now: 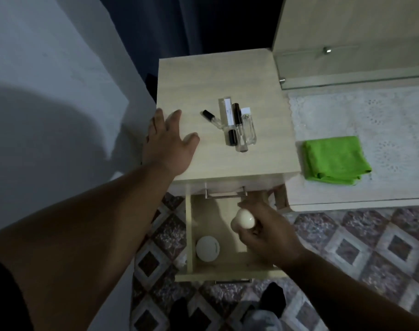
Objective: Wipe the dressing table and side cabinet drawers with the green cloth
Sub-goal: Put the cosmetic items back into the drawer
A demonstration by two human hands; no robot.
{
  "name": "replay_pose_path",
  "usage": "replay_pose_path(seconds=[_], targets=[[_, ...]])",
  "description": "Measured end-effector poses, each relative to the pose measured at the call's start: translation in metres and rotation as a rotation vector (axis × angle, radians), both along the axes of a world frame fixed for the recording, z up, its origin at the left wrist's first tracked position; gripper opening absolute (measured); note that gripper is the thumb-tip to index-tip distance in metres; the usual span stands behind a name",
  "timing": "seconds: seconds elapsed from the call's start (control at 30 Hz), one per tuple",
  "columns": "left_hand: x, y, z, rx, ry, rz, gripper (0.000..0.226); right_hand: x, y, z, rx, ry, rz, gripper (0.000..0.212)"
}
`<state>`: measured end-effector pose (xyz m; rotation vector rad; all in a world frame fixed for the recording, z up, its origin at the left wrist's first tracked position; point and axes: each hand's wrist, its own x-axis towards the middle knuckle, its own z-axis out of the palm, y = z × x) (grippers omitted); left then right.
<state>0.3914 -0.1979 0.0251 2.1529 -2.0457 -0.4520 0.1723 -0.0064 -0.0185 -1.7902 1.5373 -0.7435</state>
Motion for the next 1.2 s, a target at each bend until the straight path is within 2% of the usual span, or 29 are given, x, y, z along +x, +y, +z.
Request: replay_pose_path(seconds=[0.17, 0.37, 0.53, 0.6, 0.7, 0.77, 0.83, 0.87, 1.0, 1.07, 1.1, 1.2], targets=[[0.002, -0.003, -0.001, 0.002, 0.006, -0.007, 0.075, 0.057, -0.005, -0.079, 0.222, 0.100, 0.077, 0.047], [0.001, -0.002, -0.001, -0.012, 0.001, -0.014, 0.075, 0.104, -0.025, -0.134, 0.324, 0.169, 0.175, 0.053], [-0.001, -0.002, -0.001, -0.015, 0.016, -0.019, 0.076, 0.111, -0.025, -0.154, 0.440, 0.235, 0.242, 0.056], [-0.001, -0.003, -0.002, -0.016, 0.015, -0.016, 0.075, 0.110, -0.022, -0.154, 0.480, 0.242, 0.261, 0.067], [-0.003, -0.003, 0.000, -0.014, 0.009, -0.017, 0.076, 0.103, -0.021, -0.129, 0.517, 0.222, 0.250, 0.082], [-0.003, -0.003, 0.001, -0.010, 0.009, -0.024, 0.075, 0.096, -0.019, -0.091, 0.410, 0.235, 0.244, 0.064], [-0.004, -0.003, 0.002, -0.017, 0.013, -0.026, 0.075, 0.083, -0.019, -0.040, 0.209, 0.154, 0.225, 0.028], [-0.002, -0.002, 0.001, -0.015, 0.008, -0.023, 0.075, 0.074, -0.021, -0.015, 0.139, 0.094, 0.201, 0.017], [-0.002, -0.001, 0.004, -0.024, 0.028, -0.006, 0.075, 0.021, -0.067, 0.070, -0.164, 0.012, -0.140, 0.008], [-0.002, -0.001, 0.005, -0.026, 0.033, -0.005, 0.075, 0.002, -0.109, 0.088, -0.163, 0.065, -0.275, 0.019], [-0.001, 0.000, 0.004, -0.023, 0.031, -0.006, 0.075, -0.004, -0.129, 0.092, -0.086, 0.113, -0.288, 0.032], [-0.001, 0.000, 0.003, -0.026, 0.027, -0.007, 0.075, -0.008, -0.164, 0.095, 0.133, 0.197, -0.189, 0.067]])
